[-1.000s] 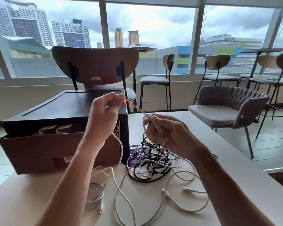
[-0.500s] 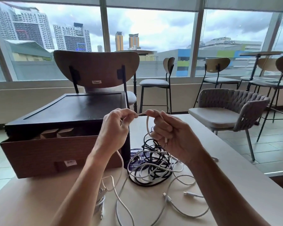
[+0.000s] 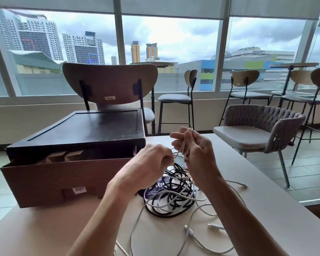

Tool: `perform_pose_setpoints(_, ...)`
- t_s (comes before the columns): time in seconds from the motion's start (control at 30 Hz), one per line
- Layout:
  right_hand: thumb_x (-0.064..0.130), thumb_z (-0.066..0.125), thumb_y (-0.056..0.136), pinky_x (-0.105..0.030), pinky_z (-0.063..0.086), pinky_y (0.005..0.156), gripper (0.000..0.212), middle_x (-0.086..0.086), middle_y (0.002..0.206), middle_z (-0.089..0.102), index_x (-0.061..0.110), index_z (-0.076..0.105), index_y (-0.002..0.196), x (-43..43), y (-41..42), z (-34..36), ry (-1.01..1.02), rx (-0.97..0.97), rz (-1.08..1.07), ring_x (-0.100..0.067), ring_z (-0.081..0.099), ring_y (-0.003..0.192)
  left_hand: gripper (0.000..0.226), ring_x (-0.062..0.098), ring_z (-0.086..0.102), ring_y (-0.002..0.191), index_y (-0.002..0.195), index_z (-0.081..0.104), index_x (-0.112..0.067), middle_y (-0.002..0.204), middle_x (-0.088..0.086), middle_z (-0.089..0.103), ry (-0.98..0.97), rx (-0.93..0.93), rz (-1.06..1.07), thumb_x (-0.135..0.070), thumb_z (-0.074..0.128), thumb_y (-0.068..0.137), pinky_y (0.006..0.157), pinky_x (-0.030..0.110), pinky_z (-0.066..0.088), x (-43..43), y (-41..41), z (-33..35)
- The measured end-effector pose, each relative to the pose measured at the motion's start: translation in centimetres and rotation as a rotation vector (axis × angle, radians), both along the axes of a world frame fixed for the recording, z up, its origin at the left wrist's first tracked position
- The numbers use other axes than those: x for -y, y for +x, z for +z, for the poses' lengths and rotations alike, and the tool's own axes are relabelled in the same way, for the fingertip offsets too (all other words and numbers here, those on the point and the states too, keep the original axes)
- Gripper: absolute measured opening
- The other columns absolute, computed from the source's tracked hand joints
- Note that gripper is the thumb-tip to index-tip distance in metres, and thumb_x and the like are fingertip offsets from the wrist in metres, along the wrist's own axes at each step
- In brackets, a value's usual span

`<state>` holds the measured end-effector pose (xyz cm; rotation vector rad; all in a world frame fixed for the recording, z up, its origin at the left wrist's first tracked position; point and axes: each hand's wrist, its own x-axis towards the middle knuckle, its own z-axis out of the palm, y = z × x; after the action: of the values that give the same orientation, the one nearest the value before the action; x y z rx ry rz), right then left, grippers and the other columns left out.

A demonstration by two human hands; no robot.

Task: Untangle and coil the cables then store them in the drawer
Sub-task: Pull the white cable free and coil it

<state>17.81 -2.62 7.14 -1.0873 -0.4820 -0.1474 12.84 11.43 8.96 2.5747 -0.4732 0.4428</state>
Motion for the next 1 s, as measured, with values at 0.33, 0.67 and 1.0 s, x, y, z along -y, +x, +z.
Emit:
perform_pose_setpoints(0.33, 0.013, 0.037, 0.107, -0.026, 0.056, 0.085, 0.025, 0.002, 0.093, 0.074, 0.022, 0.060, 0.107, 0.3, -0.1, -0.4, -0.485, 0.224, -0.206, -0.006, 0.071, 0.088, 0.013, -0.003, 0.060, 0.071, 0.087, 0.073, -0.025, 0.071, -0.023, 0.062, 0.035, 0.060, -0.129, -0.024, 0.065, 0.096, 0.061, 0.011, 0.039, -0.7, -1.0, 1.4)
perform_pose_setpoints(0.67, 0.017, 0.034, 0.108, -0.018, 0.032, 0.050, 0.035, 0.001, 0.057, 0.042, 0.002, 0.065, 0.104, 0.2, -0.3, -0.3, -0.531, 0.174, 0.224, -0.009, 0.034, 0.051, 0.026, 0.003, 0.055, 0.062, 0.080, 0.068, -0.022, 0.070, -0.011, 0.058, -0.301, 0.407, 0.099, -0.045, 0.062, 0.089, 0.060, 0.019, 0.044, -3.6, -0.4, 1.9)
perform_pose_setpoints(1.0, 0.024, 0.038, 0.105, -0.023, 0.024, 0.050, 0.031, 0.006, 0.058, 0.038, 0.005, 0.061, 0.101, 1.9, -0.5, 0.9, -0.138, 0.019, 0.745, -0.007, 0.028, 0.048, 0.018, -0.008, 0.050, 0.060, 0.081, 0.063, -0.020, 0.062, -0.016, 0.050, -0.381, 0.451, 0.236, -0.021, 0.060, 0.099, 0.057, 0.008, 0.035, -4.5, 0.1, 1.4)
